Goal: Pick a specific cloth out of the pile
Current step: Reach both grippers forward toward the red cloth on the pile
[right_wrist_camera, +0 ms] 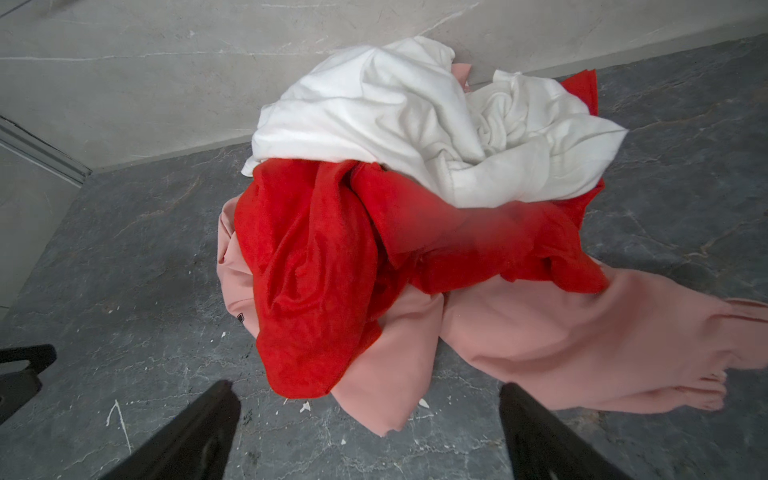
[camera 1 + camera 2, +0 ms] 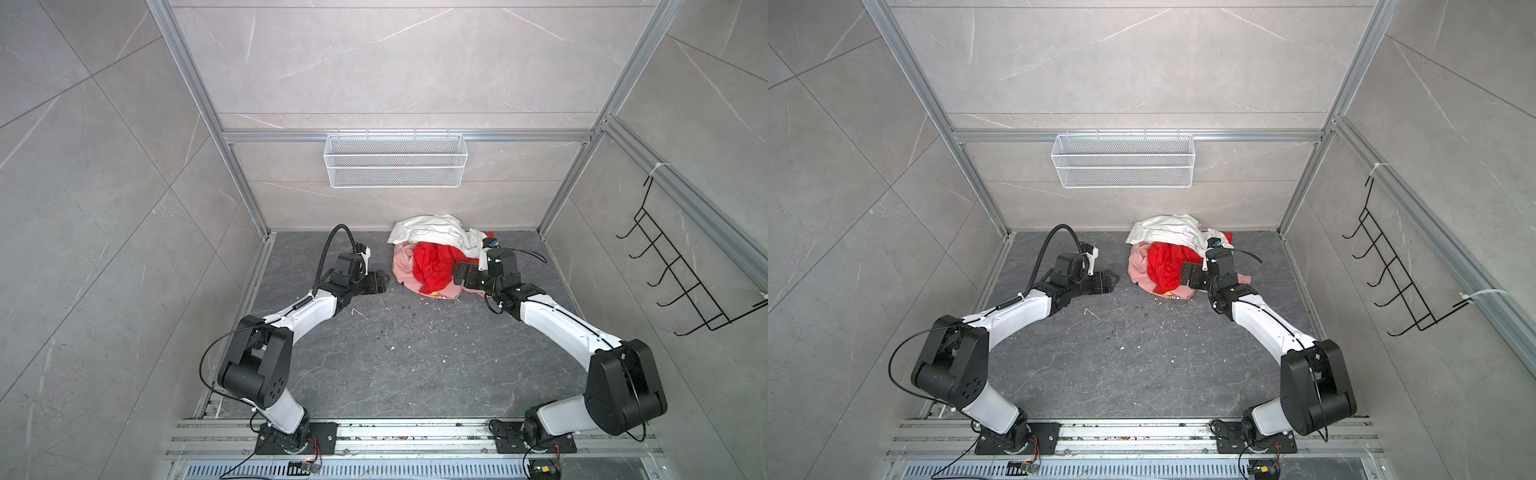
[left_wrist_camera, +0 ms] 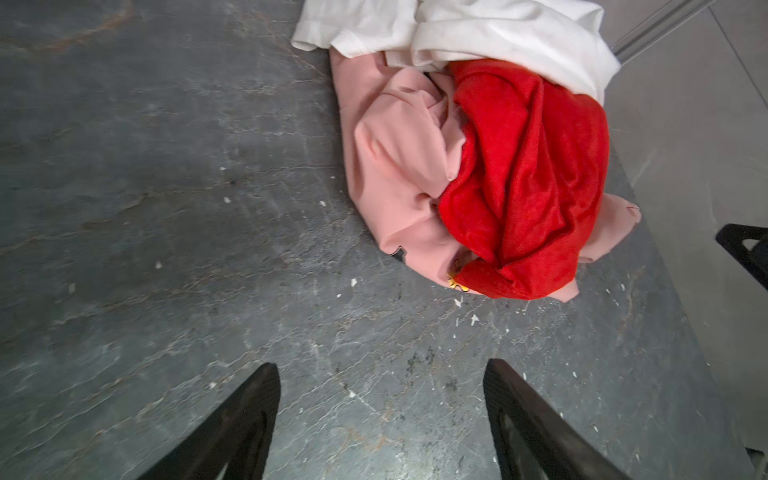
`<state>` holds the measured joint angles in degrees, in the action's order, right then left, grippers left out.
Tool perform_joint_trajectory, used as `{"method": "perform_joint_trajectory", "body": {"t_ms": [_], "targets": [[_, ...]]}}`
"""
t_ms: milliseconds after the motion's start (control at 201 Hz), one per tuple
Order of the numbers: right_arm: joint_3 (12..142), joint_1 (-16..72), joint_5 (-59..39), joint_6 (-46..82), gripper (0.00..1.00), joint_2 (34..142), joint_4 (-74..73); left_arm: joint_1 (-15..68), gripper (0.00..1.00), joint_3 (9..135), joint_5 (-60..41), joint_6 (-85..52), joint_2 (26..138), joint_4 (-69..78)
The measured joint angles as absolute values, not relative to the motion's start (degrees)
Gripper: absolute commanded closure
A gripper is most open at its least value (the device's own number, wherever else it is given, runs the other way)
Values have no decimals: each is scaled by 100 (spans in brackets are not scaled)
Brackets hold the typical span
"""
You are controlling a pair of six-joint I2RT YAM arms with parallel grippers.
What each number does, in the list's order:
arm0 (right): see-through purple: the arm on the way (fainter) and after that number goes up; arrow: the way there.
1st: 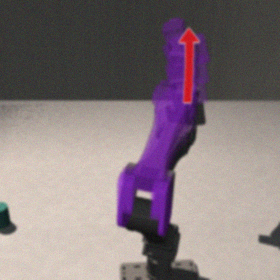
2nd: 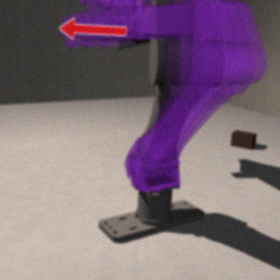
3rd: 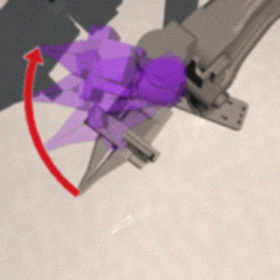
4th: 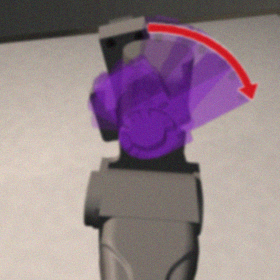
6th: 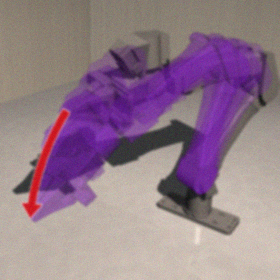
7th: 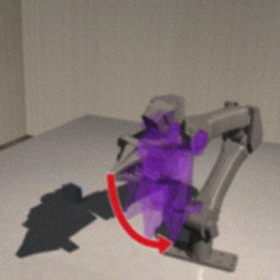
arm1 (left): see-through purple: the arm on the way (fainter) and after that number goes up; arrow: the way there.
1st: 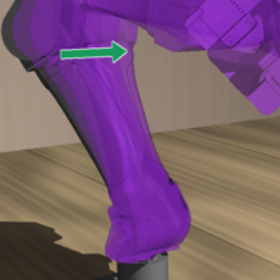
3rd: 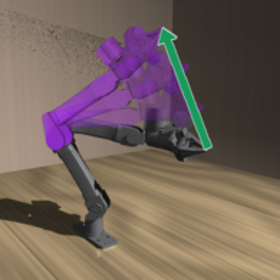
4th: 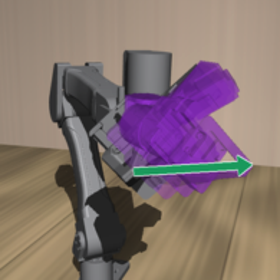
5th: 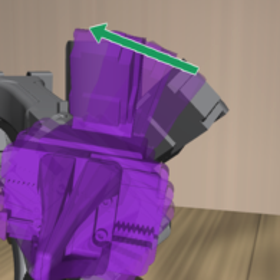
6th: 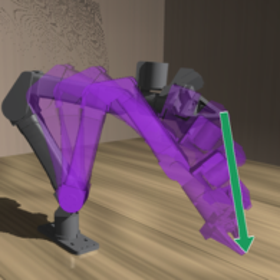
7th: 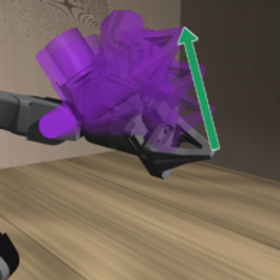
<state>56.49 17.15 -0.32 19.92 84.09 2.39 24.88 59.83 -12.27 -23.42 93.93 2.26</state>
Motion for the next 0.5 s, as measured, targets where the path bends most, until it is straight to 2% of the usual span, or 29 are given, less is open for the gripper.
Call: {"method": "perform_joint_trajectory", "body": {"t_ms": [284,498], "targets": [[5675,1715,-316,1968,0,8606,233,2814,28,6654,-1691,-2591,9972,423],[5675,1715,-438,1968,0,8606,148,3085,37,7216,-1872,-2779,10569,528]]}}
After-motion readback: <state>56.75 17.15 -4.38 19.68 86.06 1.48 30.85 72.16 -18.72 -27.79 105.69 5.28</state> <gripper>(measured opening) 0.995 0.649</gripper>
